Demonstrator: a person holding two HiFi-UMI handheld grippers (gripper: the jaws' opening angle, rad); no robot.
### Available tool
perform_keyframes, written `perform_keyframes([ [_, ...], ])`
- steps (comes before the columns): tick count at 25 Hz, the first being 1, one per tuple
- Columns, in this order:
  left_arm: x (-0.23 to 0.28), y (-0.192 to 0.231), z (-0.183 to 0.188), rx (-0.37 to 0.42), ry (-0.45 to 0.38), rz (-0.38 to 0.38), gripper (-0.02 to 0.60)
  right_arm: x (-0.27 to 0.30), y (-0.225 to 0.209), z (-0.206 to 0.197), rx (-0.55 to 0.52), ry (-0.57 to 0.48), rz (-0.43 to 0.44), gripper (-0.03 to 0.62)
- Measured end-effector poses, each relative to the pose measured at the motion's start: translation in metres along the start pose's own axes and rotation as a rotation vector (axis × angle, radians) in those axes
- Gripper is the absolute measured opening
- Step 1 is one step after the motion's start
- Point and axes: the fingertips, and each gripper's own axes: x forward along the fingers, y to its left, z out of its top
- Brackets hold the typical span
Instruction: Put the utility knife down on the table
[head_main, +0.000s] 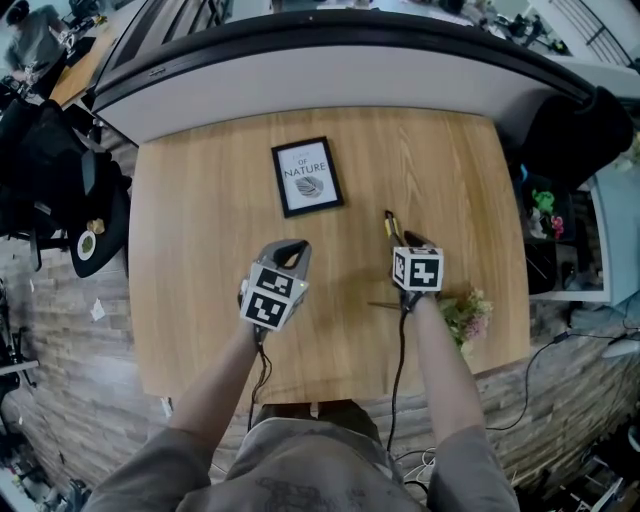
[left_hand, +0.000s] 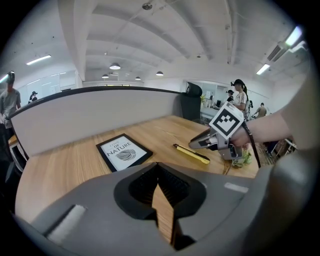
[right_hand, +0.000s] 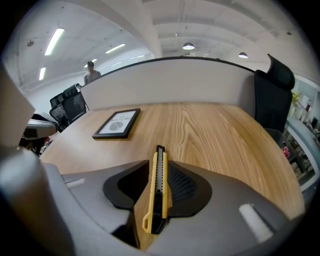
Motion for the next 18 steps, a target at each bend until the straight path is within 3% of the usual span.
perform_keyframes([
  [4,-0.027,0.003,0.032,0.012,-0.069,0.005,0.002,-0.056,0.011,0.042,-0.024,-0.103,0.033,0.124],
  [11,-0.086,0.002,0.108,0.055,-0.232,0.029,0.002,-0.189,0.04,0.139,-0.084,-0.4,0.043,0.11],
  [18,-0.17,-0.024,0.167,0.164,-0.396,0.029,0.001,-0.318,0.083,0.17,-0.164,-0.611,0.074,0.075],
])
